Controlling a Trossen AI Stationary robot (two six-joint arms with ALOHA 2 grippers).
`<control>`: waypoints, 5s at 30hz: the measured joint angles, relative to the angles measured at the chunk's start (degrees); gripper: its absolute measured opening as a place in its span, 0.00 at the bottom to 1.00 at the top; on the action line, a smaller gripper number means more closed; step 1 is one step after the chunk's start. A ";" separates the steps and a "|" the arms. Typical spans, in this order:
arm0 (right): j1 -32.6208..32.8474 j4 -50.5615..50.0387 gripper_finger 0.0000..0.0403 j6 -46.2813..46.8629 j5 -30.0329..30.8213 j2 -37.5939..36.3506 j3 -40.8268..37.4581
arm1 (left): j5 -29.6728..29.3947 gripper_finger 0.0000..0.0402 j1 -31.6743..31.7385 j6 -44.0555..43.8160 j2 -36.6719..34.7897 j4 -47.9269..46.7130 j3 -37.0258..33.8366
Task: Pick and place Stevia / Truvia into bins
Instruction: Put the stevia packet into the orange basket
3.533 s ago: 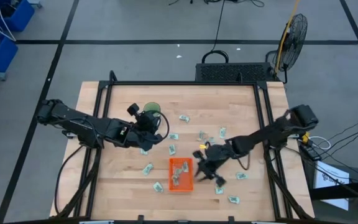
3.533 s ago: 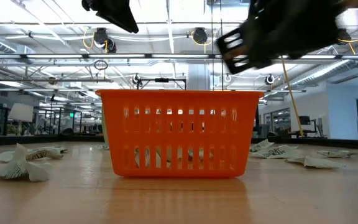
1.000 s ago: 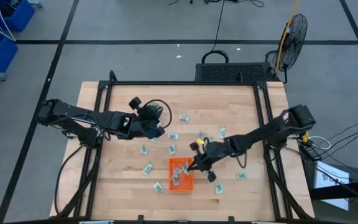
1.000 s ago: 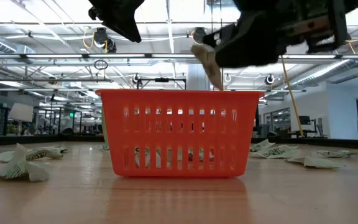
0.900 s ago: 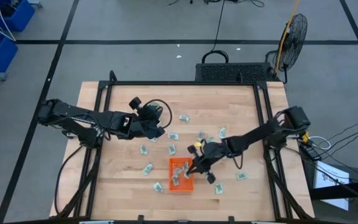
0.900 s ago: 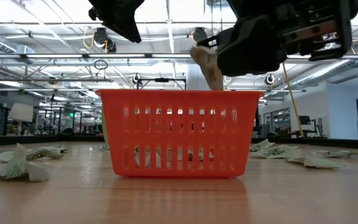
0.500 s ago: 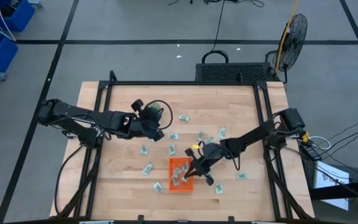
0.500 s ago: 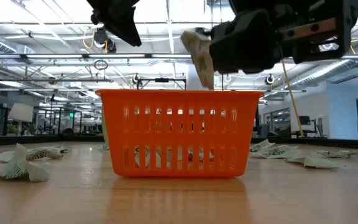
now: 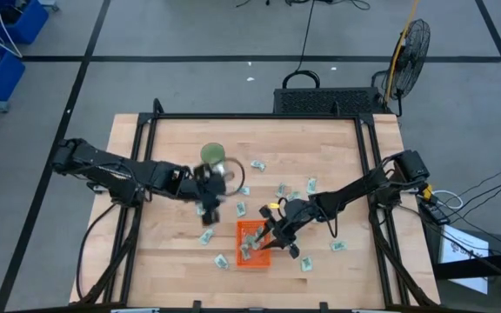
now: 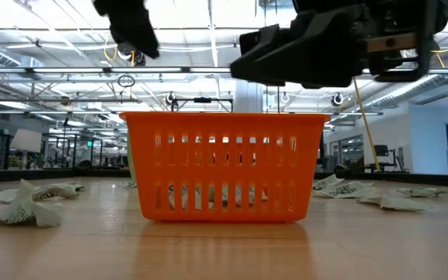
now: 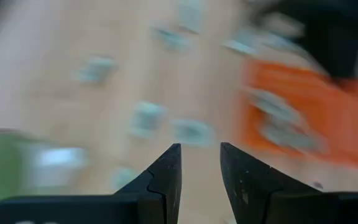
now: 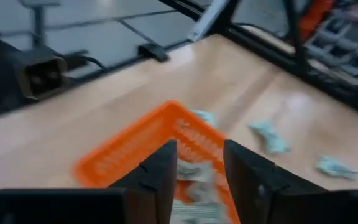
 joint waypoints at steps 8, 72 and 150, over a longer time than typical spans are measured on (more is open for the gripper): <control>-0.02 -2.50 0.32 -6.79 14.27 -1.72 0.00 | 5.67 0.29 -12.36 -6.45 7.48 2.43 0.04; -0.35 -21.45 0.29 -17.42 43.98 -17.29 -0.09 | 5.55 0.02 -19.40 -15.86 27.32 14.68 0.76; -0.22 -29.77 0.28 -9.17 43.50 -17.25 -1.29 | 6.60 0.31 -12.04 -39.03 20.84 0.29 -10.47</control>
